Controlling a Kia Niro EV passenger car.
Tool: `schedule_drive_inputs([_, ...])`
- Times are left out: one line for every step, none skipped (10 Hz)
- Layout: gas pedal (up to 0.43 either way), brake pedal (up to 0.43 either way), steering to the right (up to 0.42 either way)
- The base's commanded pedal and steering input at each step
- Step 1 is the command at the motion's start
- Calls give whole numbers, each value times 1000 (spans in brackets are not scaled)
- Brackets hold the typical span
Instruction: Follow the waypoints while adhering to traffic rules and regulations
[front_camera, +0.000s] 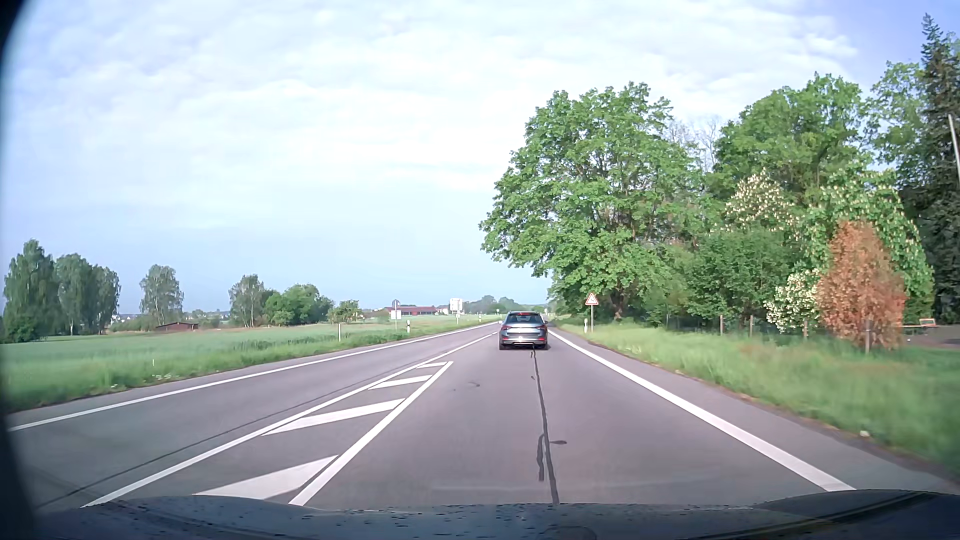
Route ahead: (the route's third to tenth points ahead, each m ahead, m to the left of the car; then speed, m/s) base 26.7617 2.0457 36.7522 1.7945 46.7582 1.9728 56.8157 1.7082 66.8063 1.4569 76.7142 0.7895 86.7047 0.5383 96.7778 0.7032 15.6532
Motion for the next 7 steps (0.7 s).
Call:
schedule_drive_inputs([287, 0, 0])
schedule_drive_inputs([287, 0, 0])
schedule_drive_inputs([287, 0, 0])
schedule_drive_inputs([287, 0, 0])
schedule_drive_inputs([287, 0, 0])
schedule_drive_inputs([287, 0, 0])
schedule_drive_inputs([287, 0, 0])
